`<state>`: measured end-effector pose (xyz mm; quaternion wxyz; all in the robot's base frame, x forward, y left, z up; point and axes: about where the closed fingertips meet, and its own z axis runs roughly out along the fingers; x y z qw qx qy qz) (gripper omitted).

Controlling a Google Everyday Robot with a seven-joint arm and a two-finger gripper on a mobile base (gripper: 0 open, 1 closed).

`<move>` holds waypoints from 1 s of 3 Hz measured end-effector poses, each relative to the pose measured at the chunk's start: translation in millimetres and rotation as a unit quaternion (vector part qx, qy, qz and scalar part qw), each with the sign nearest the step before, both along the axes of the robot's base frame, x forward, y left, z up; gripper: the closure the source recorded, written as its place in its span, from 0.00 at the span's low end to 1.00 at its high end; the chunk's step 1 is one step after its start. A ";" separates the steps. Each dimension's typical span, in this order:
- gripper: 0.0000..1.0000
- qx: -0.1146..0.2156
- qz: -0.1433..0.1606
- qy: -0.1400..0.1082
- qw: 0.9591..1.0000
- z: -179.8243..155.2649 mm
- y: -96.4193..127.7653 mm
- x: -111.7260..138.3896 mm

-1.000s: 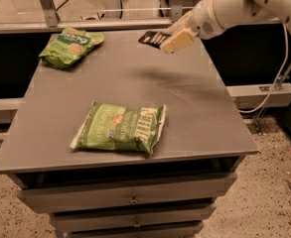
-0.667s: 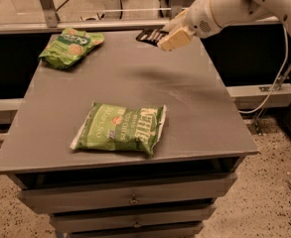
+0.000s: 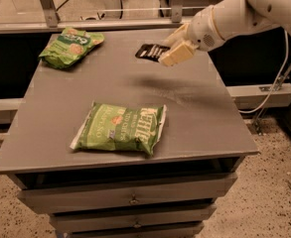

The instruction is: Move rxbar chocolate near green jalapeno chip bag

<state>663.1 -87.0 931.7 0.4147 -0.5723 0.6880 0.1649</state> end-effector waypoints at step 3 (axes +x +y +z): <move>1.00 -0.017 0.109 0.054 0.992 -40.1 8.6 -101.1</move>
Offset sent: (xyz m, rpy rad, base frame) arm -0.1234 0.0062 -0.0405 -0.0336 0.1151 0.2398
